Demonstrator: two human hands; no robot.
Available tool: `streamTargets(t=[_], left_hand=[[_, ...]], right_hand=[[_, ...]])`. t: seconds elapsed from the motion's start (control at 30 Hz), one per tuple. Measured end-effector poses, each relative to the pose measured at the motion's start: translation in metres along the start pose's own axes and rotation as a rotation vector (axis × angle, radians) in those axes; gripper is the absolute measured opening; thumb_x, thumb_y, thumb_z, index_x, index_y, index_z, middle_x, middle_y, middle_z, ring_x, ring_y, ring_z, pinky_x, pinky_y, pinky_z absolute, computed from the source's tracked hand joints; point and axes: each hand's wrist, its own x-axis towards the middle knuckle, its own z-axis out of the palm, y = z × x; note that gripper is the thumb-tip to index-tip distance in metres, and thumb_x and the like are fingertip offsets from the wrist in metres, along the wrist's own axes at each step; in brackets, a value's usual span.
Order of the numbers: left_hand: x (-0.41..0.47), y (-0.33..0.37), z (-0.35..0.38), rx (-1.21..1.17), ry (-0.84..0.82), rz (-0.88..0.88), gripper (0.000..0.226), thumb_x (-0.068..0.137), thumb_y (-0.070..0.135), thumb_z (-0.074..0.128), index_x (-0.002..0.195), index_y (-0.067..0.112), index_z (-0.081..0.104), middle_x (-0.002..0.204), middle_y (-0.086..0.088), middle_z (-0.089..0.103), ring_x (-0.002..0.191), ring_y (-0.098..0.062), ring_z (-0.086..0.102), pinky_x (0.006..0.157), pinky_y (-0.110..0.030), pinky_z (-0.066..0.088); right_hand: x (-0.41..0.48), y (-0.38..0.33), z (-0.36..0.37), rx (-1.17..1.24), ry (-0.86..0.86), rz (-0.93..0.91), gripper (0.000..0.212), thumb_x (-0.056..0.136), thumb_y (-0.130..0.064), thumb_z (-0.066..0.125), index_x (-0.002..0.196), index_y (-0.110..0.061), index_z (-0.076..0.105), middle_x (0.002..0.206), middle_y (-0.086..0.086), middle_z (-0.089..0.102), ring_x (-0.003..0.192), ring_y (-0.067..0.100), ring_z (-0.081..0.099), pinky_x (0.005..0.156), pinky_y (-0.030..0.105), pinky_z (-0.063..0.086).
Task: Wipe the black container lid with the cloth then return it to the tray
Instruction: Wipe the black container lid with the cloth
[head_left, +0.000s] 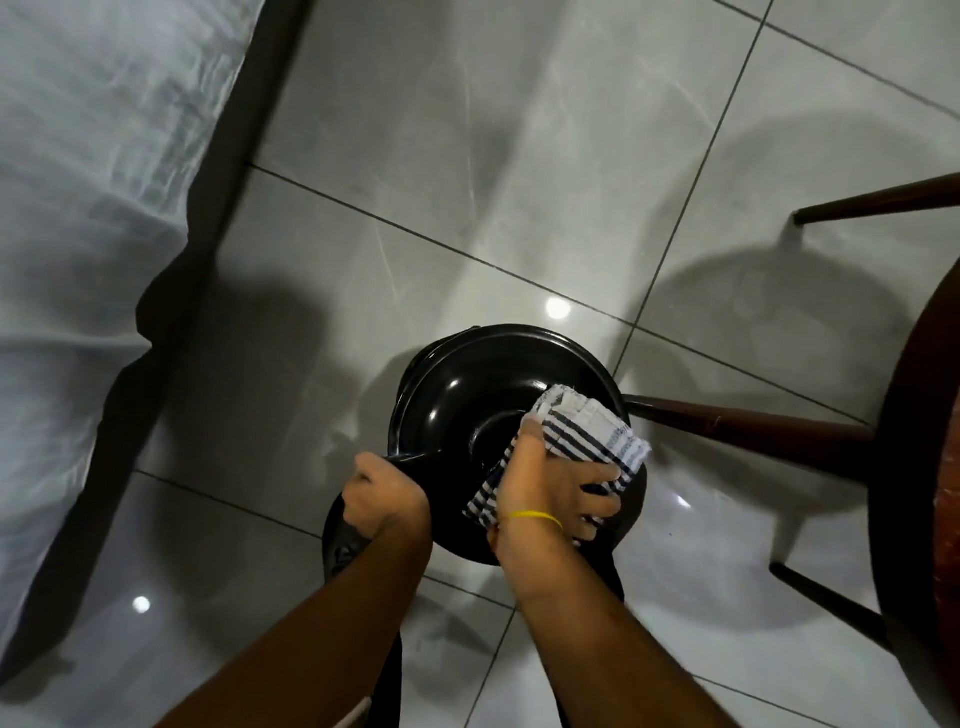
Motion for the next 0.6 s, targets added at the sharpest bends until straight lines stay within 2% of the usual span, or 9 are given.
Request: streamTargets(t=[0.07,0.1,0.2,0.23,0.3,0.37,0.47,0.53,0.6], left_hand=[[-0.001,0.0,-0.001,0.016,-0.012,0.016,0.05,0.089,0.048,0.029,0.059,0.014,0.05,0.06,-0.008,0.053,0.063,-0.031,0.057,0.065,-0.041,0.052],[-0.002,0.0,-0.002,0.015,-0.016,0.023,0.051,0.09,0.047,0.03,0.06,0.013,0.051,0.06,-0.009,0.054,0.064,-0.032,0.058,0.068,-0.044,0.055],[-0.004,0.004,-0.003,0.002,-0.03,0.036,0.05,0.091,0.045,0.03,0.059,0.012,0.051,0.06,-0.009,0.054,0.062,-0.031,0.057,0.062,-0.038,0.052],[-0.004,0.005,-0.004,-0.007,-0.026,0.04,0.049,0.09,0.044,0.03,0.059,0.013,0.05,0.059,-0.008,0.053,0.059,-0.028,0.054,0.056,-0.032,0.046],[-0.004,0.005,-0.005,0.004,-0.006,0.053,0.046,0.091,0.042,0.031,0.058,0.014,0.048,0.059,-0.007,0.051,0.055,-0.02,0.048,0.051,-0.027,0.032],[-0.005,0.005,-0.006,0.017,-0.009,0.063,0.046,0.092,0.04,0.031,0.058,0.013,0.047,0.06,-0.007,0.05,0.055,-0.016,0.044,0.05,-0.027,0.027],[-0.002,0.002,-0.004,0.012,0.0,0.059,0.048,0.093,0.04,0.031,0.059,0.012,0.049,0.059,-0.008,0.051,0.055,-0.018,0.046,0.053,-0.031,0.031],[-0.002,0.002,-0.004,0.01,0.005,0.034,0.047,0.093,0.041,0.03,0.061,0.013,0.05,0.062,-0.008,0.053,0.057,-0.02,0.048,0.055,-0.032,0.033],[-0.003,0.002,-0.004,0.014,0.004,0.008,0.046,0.094,0.04,0.031,0.063,0.014,0.051,0.063,-0.007,0.053,0.058,-0.019,0.048,0.053,-0.031,0.03]], right_hand=[[0.001,0.009,-0.026,-0.081,-0.115,-0.125,0.12,0.094,-0.064,0.07,0.174,-0.017,-0.005,0.177,0.014,0.004,0.15,0.051,0.039,0.124,0.068,0.035],[0.001,0.019,-0.042,-0.223,-0.103,-0.283,0.117,0.093,-0.064,0.07,0.174,-0.019,-0.001,0.177,0.012,0.007,0.148,0.048,0.045,0.123,0.07,0.035],[0.013,0.043,-0.087,-0.8,0.108,-1.098,0.103,0.088,-0.06,0.069,0.172,-0.026,0.021,0.179,0.012,0.017,0.159,0.039,0.037,0.119,0.073,0.039],[0.022,0.04,-0.096,-0.931,0.064,-1.384,0.099,0.085,-0.056,0.07,0.171,-0.029,0.027,0.18,0.011,0.019,0.163,0.036,0.031,0.12,0.074,0.038],[0.051,0.022,-0.103,-1.247,-0.238,-1.932,0.095,0.085,-0.048,0.07,0.171,-0.034,0.029,0.184,0.006,0.017,0.169,0.033,0.018,0.126,0.075,0.024],[0.086,-0.003,-0.102,-1.591,-0.565,-2.331,0.089,0.092,-0.044,0.065,0.172,-0.036,0.027,0.186,0.003,0.007,0.172,0.034,0.004,0.132,0.072,0.005],[0.126,-0.044,-0.074,-1.86,-0.84,-2.683,0.081,0.1,-0.044,0.066,0.172,-0.035,0.028,0.187,-0.001,0.002,0.172,0.032,-0.008,0.129,0.068,-0.024],[0.138,-0.059,-0.051,-1.838,-0.922,-2.899,0.075,0.105,-0.044,0.059,0.172,-0.034,0.027,0.187,-0.002,0.004,0.173,0.031,-0.006,0.13,0.065,-0.026],[0.142,-0.058,-0.034,-1.755,-0.986,-3.014,0.067,0.11,-0.043,0.049,0.172,-0.032,0.028,0.187,-0.001,0.008,0.173,0.03,-0.004,0.132,0.064,-0.023]])
